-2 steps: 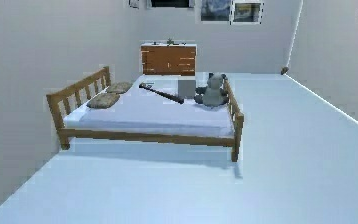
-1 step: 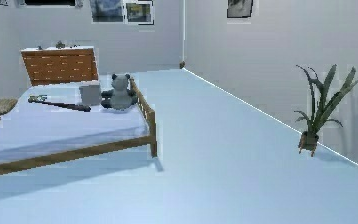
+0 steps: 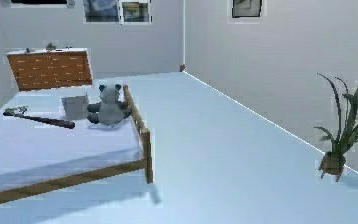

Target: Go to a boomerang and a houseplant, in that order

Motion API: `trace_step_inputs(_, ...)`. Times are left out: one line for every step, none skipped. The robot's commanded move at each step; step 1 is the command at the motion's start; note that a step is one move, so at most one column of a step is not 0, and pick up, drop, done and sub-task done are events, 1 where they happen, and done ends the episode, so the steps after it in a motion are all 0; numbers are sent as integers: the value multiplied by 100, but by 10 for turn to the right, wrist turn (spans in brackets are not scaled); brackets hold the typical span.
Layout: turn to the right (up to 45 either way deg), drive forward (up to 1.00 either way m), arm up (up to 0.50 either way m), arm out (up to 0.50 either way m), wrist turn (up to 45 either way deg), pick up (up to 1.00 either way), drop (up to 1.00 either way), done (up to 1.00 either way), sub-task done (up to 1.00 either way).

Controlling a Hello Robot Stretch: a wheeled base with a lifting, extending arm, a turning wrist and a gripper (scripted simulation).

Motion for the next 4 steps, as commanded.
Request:
trace_step_inputs(120,0,0,0,0,0,0,0,0)
trace_step_inputs(0,100,0,0,0,0,0,0,0)
trace_step_inputs(90,0,0,0,0,0,0,0,0)
trace_step_inputs(0,45,0,0,0,0,0,0,0)
